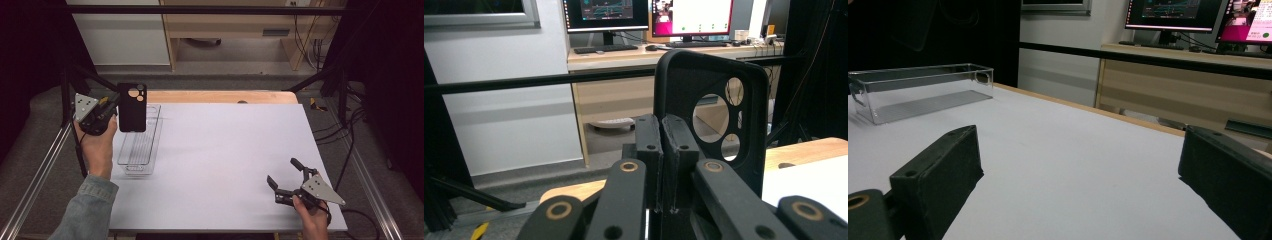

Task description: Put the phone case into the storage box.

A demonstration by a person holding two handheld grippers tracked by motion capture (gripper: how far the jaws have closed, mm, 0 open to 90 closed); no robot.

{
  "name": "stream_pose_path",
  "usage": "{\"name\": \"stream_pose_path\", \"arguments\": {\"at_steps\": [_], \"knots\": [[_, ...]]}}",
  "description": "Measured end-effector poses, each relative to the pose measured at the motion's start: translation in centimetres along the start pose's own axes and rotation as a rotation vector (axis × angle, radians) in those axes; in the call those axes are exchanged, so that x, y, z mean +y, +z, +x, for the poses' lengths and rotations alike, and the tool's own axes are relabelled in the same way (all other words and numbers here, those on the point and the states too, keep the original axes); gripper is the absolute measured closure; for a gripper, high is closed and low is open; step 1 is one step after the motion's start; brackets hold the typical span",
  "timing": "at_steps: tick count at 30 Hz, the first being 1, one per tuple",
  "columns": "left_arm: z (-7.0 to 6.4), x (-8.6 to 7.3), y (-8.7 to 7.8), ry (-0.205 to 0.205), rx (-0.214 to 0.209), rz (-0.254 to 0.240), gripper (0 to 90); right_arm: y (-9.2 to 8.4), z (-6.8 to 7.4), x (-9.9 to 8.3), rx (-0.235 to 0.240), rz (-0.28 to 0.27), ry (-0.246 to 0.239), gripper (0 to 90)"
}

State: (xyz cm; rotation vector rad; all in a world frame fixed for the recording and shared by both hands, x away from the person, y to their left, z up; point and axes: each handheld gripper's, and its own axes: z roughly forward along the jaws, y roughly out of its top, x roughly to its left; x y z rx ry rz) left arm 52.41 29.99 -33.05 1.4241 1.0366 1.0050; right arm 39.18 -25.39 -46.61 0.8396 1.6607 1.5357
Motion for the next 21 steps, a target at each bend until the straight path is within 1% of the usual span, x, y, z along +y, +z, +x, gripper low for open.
{"name": "stream_pose_path", "arguments": {"at_steps": [4, 14, 19, 21], "knots": [[0.1, -0.4, 0.7, -0.006, -0.007, 0.013, 86.2, 0.1, 0.1, 0.0, 0.007, 0.000, -0.004, 4.1], [0.2, -1.3, 2.4, -0.004, -0.005, 0.042, 86.2, 0.1, 0.1, 0.0, 0.008, 0.003, -0.005, 4.1], [0.3, -1.8, 3.4, -0.021, -0.009, 0.064, 86.2, 0.1, 0.0, -0.1, 0.007, 0.005, 0.000, 4.1], [0.4, -2.1, 3.8, -0.018, -0.003, 0.072, 86.2, 0.1, 0.1, -0.1, 0.010, 0.006, 0.000, 4.1]]}}
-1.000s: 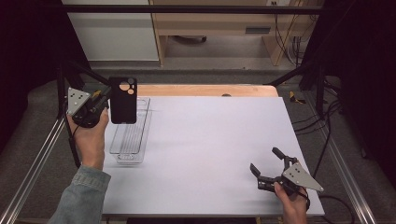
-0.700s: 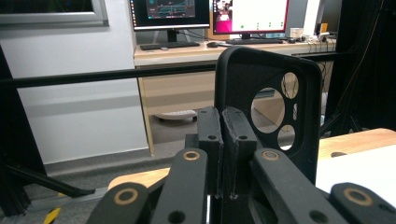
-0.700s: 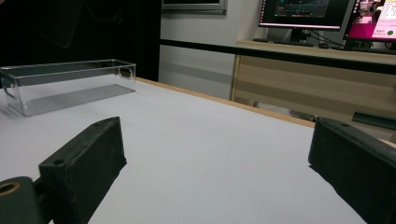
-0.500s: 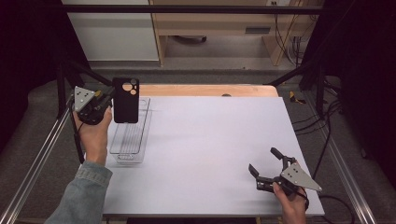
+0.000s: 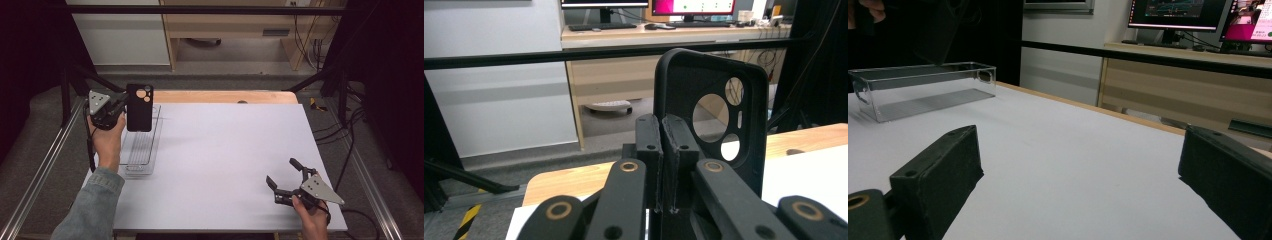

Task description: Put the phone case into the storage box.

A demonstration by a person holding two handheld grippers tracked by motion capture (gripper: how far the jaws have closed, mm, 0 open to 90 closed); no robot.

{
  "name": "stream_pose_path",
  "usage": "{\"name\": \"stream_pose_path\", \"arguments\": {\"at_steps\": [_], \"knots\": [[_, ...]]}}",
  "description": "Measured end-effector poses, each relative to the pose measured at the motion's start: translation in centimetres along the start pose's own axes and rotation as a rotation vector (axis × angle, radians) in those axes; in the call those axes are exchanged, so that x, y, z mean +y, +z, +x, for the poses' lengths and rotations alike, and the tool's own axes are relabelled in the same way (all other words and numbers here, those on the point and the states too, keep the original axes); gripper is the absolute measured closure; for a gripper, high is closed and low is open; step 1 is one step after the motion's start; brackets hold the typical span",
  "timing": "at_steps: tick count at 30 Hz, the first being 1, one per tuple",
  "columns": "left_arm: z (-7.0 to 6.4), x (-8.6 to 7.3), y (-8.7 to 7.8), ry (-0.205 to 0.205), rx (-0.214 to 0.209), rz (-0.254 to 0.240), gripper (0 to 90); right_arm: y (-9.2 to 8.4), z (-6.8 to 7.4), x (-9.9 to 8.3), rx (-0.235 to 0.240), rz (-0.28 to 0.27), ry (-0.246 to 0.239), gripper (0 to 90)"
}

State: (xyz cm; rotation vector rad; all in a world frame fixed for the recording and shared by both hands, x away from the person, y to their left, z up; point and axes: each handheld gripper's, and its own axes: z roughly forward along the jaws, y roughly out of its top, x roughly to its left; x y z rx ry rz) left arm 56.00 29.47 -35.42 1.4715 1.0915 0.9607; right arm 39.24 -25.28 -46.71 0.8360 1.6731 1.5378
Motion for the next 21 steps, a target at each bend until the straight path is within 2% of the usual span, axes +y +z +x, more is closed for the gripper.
{"name": "stream_pose_path", "arguments": {"at_steps": [4, 11, 18, 21], "knots": [[0.4, -0.5, 0.9, -0.023, 0.003, 0.017, 86.2, 0.0, 0.0, 0.0, 0.002, 0.000, -0.002, 4.1], [1.1, -1.4, 2.6, -0.029, 0.031, 0.053, 86.2, 0.0, -0.1, 0.0, 0.001, -0.001, -0.003, 4.1], [1.4, -2.2, 3.7, -0.033, 0.039, 0.082, 86.2, 0.0, -0.1, 0.0, 0.001, -0.002, -0.004, 4.1], [1.5, -2.5, 4.1, -0.047, 0.040, 0.087, 86.2, 0.0, -0.1, 0.0, 0.002, -0.002, -0.006, 4.1]]}}
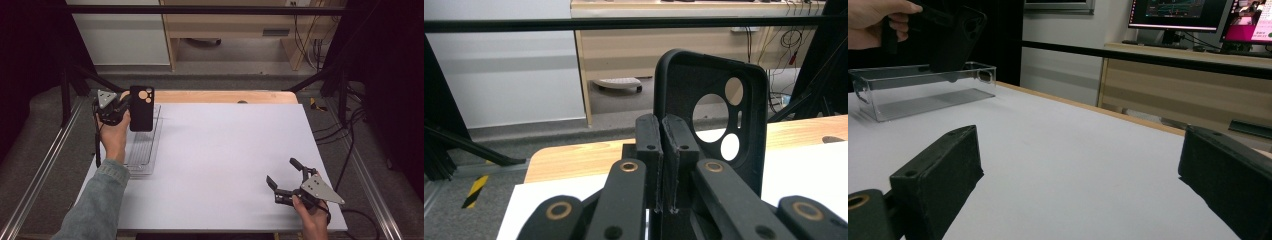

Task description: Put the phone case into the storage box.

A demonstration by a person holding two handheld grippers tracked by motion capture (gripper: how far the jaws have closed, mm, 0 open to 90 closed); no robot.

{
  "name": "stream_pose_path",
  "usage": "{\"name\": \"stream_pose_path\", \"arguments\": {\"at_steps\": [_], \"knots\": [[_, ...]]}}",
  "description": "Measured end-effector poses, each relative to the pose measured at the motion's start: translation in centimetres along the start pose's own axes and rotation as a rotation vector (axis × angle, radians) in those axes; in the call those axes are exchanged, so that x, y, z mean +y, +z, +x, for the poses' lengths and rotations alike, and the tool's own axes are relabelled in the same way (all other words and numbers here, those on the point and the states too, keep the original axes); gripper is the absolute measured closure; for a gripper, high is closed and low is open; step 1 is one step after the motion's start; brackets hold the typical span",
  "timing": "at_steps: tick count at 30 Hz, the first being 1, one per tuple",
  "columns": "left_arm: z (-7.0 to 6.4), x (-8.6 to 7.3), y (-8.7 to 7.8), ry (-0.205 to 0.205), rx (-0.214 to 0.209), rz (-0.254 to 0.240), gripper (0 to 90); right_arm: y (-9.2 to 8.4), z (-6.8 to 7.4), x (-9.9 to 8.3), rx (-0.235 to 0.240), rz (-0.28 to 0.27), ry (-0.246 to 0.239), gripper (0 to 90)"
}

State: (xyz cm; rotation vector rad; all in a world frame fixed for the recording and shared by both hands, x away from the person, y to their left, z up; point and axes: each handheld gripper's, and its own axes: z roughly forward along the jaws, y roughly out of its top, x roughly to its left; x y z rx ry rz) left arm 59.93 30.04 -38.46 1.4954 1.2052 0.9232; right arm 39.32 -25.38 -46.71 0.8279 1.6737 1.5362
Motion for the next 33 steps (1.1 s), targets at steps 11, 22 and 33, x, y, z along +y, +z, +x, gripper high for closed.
{"name": "stream_pose_path", "arguments": {"at_steps": [11, 22, 33], "knots": [[0.2, -0.1, 1.4, -0.010, 0.015, 0.043, 86.1, 0.0, 0.0, 0.0, -0.001, 0.000, 0.000, 4.1], [0.4, -0.2, 2.0, -0.018, 0.021, 0.059, 86.1, 0.0, -0.1, 0.0, 0.000, 0.001, -0.001, 4.1], [0.4, -0.2, 2.2, -0.021, 0.018, 0.061, 86.0, 0.0, -0.1, 0.0, 0.000, 0.001, 0.000, 4.2]]}}
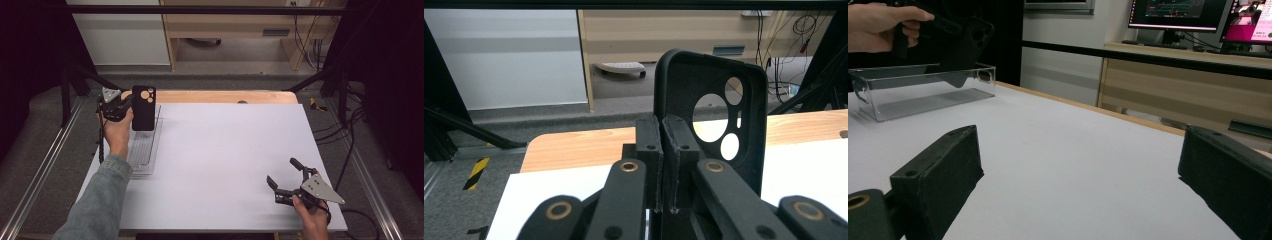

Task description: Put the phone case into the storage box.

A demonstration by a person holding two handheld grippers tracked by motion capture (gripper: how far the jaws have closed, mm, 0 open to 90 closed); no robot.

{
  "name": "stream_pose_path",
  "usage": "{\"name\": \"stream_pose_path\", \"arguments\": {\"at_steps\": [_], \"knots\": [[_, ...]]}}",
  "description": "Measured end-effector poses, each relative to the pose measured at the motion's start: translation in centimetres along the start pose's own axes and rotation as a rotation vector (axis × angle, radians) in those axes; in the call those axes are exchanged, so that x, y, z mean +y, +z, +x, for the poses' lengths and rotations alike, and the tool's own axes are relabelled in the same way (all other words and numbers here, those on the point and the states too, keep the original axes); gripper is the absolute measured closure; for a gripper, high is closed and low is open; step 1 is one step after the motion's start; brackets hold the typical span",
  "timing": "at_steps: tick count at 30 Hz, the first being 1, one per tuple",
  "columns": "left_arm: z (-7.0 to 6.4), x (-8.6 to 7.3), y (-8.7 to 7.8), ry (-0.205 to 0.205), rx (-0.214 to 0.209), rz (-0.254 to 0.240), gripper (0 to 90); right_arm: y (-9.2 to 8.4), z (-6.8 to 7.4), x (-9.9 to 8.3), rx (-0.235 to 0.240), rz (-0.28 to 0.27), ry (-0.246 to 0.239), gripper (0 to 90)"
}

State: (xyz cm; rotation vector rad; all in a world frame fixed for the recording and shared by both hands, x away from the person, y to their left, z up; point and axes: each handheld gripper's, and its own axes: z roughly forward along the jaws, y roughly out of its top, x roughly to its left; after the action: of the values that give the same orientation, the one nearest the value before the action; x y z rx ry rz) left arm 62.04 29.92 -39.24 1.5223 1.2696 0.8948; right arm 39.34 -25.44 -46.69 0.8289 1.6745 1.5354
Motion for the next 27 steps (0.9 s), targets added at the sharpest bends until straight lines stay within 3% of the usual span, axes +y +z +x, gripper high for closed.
{"name": "stream_pose_path", "arguments": {"at_steps": [17, 27], "knots": [[-0.03, -0.08, 0.22, 0.011, 0.005, 0.007, 86.0, 0.00, 0.02, 0.03, 0.001, -0.002, -0.002, 4.2], [0.27, -0.13, 0.52, -0.008, 0.007, 0.001, 86.0, 0.01, 0.00, 0.01, 0.003, -0.001, -0.004, 4.2]]}}
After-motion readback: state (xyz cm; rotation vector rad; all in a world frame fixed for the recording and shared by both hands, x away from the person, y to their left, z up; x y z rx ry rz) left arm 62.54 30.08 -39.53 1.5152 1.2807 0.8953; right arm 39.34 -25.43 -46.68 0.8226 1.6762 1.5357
